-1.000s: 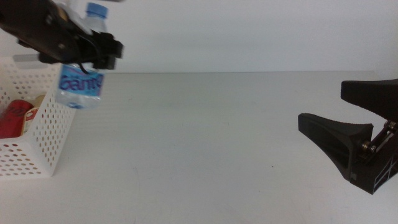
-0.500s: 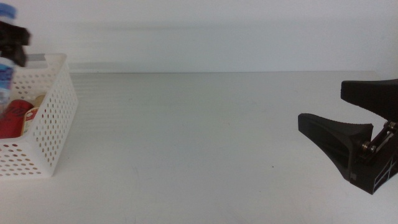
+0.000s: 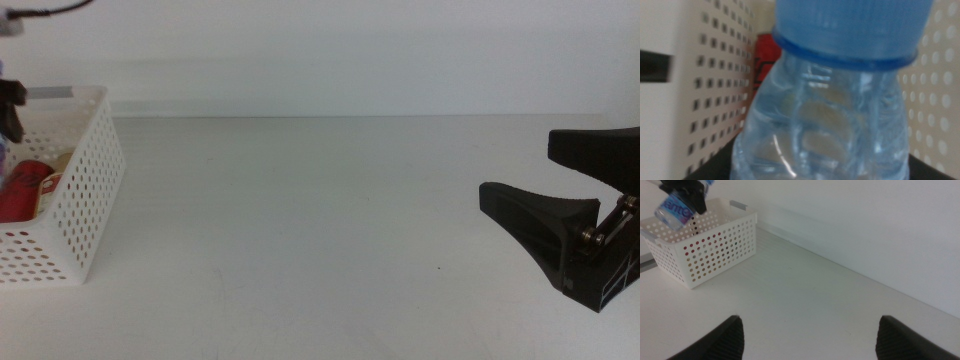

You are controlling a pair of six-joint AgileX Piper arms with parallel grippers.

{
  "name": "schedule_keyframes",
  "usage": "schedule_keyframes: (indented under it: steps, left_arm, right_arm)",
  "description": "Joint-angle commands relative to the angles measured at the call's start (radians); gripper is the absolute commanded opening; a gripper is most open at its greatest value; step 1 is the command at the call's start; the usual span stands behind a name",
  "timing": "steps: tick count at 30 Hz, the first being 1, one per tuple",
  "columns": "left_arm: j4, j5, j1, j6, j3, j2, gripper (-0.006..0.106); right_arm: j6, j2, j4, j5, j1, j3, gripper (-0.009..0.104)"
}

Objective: Use arms to grab the bottles and put them into the dustbin to the left of the table.

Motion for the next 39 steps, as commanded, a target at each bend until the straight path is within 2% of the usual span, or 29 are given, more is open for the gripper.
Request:
schedule_keyframes:
  steps: [1,8,12,17,21,25,32,39]
  left_arm:
    - [-0.022,-0.052,0.000,-0.002,-0.041,-0.023,0.008]
    - [-0.019,-0.067,0.000,-0.002,-0.041,0.059,0.009]
    - [-0.028,-0.064,0.000,0.032,-0.037,0.077,0.017]
    - [-0.088,-0.064,0.000,0.092,-0.037,0.096,0.043]
    - [-0.108,-0.063,-0.002,0.096,-0.037,0.099,0.072]
    - [-0.107,-0.051,-0.002,0.105,-0.039,0.088,0.090]
    - [-0.126,-0.013,-0.004,0.022,-0.038,0.015,0.090]
    - [-0.163,-0.015,-0.048,0.016,0.044,-0.114,0.090]
  right_arm:
    - [-0.009,-0.005,-0.010,-0.073,0.001,-0.024,0.071]
    - [-0.009,-0.005,-0.010,-0.073,0.001,-0.024,0.071]
    - [-0.009,-0.005,-0.010,-0.073,0.001,-0.024,0.071]
    - [-0.009,-0.005,-0.010,-0.073,0.001,-0.024,0.071]
    - [-0.009,-0.005,-0.010,-0.073,0.001,-0.024,0.071]
    - [-0.009,-0.005,-0.010,-0.073,0.001,-0.024,0.071]
    - [-0.012,-0.005,-0.010,-0.073,0.001,-0.024,0.071]
    - [-0.012,-0.005,-0.010,-0.073,0.001,-0.024,0.071]
